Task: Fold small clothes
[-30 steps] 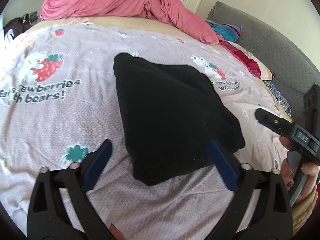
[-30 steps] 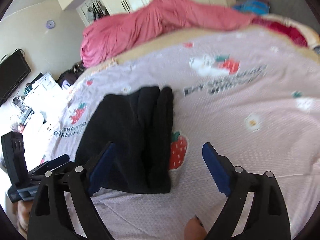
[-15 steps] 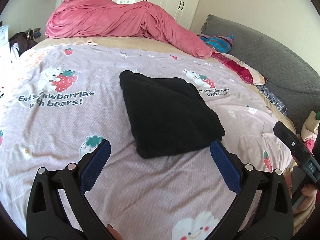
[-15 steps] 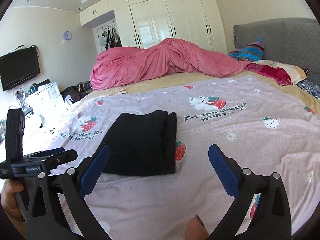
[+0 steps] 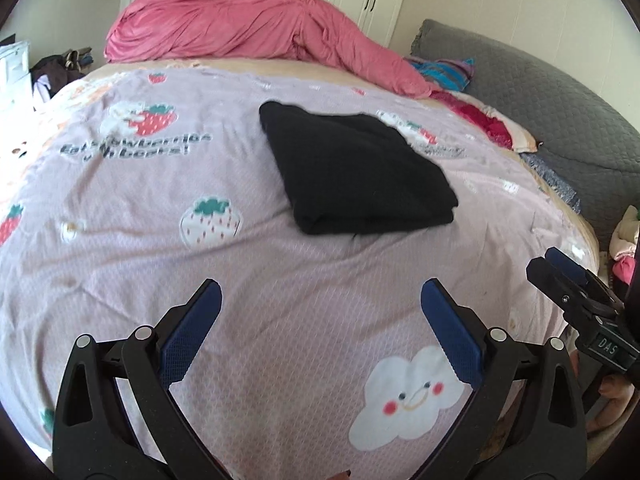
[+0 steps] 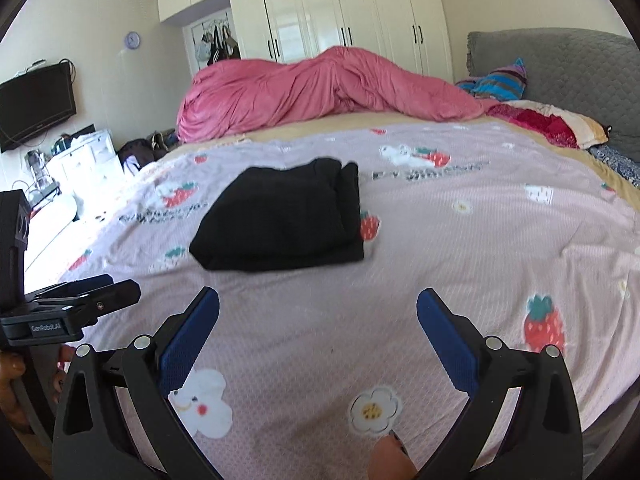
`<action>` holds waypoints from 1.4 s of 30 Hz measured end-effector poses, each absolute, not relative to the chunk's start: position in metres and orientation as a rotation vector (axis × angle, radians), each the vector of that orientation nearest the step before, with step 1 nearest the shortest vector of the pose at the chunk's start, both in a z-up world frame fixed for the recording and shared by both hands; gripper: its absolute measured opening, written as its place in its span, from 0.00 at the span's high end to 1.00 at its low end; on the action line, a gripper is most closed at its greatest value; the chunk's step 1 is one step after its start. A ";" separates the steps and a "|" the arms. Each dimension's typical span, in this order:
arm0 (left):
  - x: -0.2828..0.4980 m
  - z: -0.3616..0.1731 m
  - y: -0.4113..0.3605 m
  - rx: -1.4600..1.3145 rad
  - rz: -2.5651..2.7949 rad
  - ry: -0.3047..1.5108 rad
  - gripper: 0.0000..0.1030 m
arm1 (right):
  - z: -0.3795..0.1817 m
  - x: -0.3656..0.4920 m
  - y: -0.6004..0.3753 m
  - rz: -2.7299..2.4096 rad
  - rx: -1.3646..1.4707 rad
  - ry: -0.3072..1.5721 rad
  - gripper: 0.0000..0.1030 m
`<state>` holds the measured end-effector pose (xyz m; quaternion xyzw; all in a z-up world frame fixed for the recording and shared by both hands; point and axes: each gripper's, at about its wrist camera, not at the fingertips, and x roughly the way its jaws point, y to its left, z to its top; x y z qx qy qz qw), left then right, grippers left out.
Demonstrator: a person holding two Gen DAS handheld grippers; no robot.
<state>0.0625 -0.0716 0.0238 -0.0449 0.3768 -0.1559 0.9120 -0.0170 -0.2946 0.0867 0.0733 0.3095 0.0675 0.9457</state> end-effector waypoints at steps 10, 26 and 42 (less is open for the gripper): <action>0.064 0.013 -0.066 -0.111 -0.285 0.805 0.09 | 0.071 -0.010 -0.279 0.136 0.051 0.674 0.04; 0.067 0.010 -0.062 -0.096 -0.240 0.803 0.09 | 0.065 0.000 -0.288 0.121 0.097 0.703 0.04; 0.068 0.013 -0.062 -0.085 -0.221 0.809 0.09 | 0.066 0.000 -0.290 0.117 0.103 0.705 0.04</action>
